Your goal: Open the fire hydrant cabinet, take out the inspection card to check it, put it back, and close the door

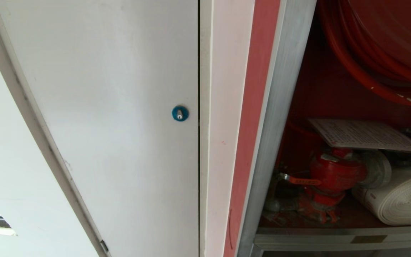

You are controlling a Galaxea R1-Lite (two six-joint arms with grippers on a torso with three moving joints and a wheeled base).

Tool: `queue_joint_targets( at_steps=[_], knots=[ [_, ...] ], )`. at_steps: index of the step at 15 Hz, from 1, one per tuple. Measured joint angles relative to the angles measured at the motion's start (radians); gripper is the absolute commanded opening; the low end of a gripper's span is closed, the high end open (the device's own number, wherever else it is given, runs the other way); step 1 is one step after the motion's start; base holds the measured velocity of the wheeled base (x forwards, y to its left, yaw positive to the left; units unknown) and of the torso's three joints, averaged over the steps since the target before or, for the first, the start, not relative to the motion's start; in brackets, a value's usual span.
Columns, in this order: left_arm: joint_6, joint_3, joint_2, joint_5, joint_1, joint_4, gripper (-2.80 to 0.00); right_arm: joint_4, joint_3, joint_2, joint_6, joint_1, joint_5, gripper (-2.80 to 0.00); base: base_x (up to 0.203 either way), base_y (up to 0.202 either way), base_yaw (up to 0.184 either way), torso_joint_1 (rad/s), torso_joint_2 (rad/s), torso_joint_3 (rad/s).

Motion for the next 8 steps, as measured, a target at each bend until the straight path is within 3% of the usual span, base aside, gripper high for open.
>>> queue_joint_targets(
  at_steps=[2,6,8],
  knots=[
    [0.000,0.000,0.000,0.000,0.000,0.000,-2.80,-0.001,0.011,-0.024,0.138,0.001,0.039,-2.80,0.000,0.000,0.000,0.000,0.00,0.000],
    [0.000,0.000,0.000,0.000,0.000,0.000,-2.80,0.013,0.038,-0.091,0.192,0.006,0.065,-2.80,0.000,0.000,0.000,0.000,0.00,0.000],
    [0.000,0.000,0.000,0.000,0.000,0.000,-2.80,0.009,0.062,-0.145,0.265,0.047,0.020,-2.80,0.000,0.000,0.000,0.000,0.00,0.000]
  ],
)
